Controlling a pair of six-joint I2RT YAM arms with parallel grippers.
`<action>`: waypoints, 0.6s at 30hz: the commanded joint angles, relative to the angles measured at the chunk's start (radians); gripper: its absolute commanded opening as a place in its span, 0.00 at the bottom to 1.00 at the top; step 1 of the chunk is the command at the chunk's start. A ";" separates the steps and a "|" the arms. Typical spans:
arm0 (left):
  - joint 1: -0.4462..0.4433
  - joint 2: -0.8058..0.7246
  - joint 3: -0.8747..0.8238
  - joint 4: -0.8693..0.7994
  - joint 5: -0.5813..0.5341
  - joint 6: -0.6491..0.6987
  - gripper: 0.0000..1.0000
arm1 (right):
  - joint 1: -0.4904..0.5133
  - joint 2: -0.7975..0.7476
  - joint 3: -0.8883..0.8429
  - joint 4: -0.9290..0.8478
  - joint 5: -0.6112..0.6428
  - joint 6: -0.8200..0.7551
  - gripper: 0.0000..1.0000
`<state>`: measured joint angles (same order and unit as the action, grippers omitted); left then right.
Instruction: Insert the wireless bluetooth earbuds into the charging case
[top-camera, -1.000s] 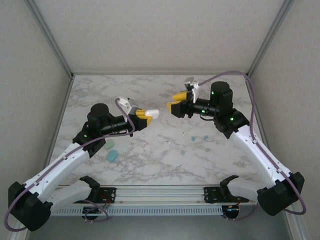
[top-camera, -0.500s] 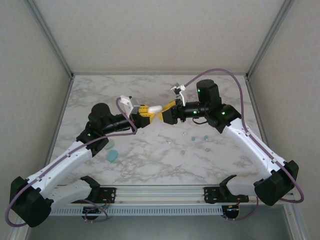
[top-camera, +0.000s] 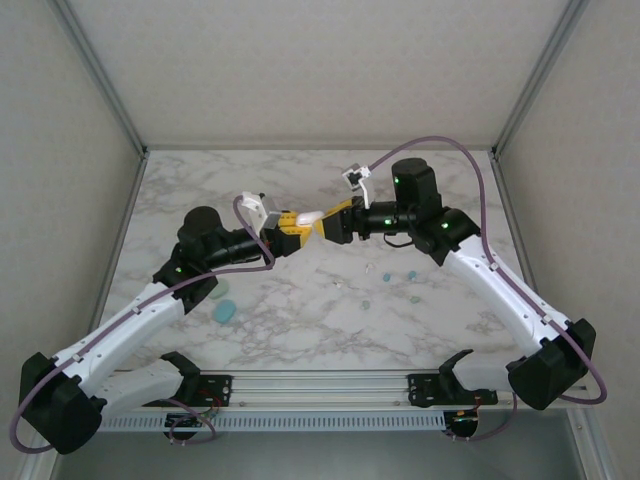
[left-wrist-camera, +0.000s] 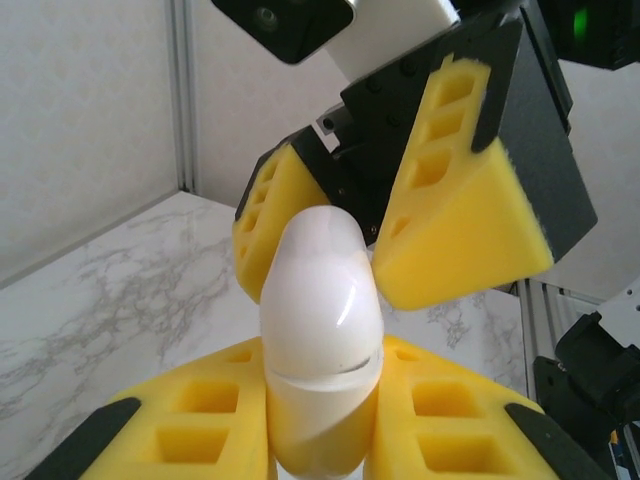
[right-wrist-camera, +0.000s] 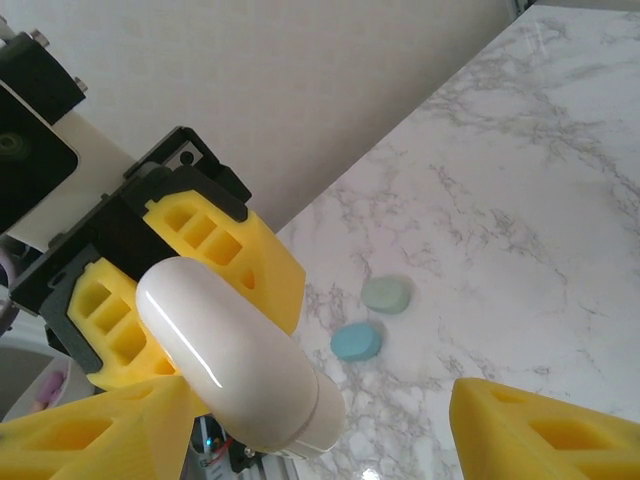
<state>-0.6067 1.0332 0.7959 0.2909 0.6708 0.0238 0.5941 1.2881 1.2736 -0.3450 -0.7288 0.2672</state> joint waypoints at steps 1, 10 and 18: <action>-0.013 -0.028 -0.003 -0.002 0.066 0.023 0.12 | -0.011 0.015 0.051 0.065 0.061 0.046 0.69; -0.014 -0.042 -0.023 -0.005 -0.022 0.028 0.13 | -0.011 -0.014 0.067 0.053 0.160 0.062 0.75; -0.013 -0.078 -0.104 0.018 -0.246 0.009 0.13 | -0.100 -0.121 0.024 -0.150 0.497 0.056 0.71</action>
<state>-0.6128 0.9874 0.7265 0.2707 0.5224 0.0380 0.5537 1.2041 1.3106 -0.3847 -0.4213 0.3252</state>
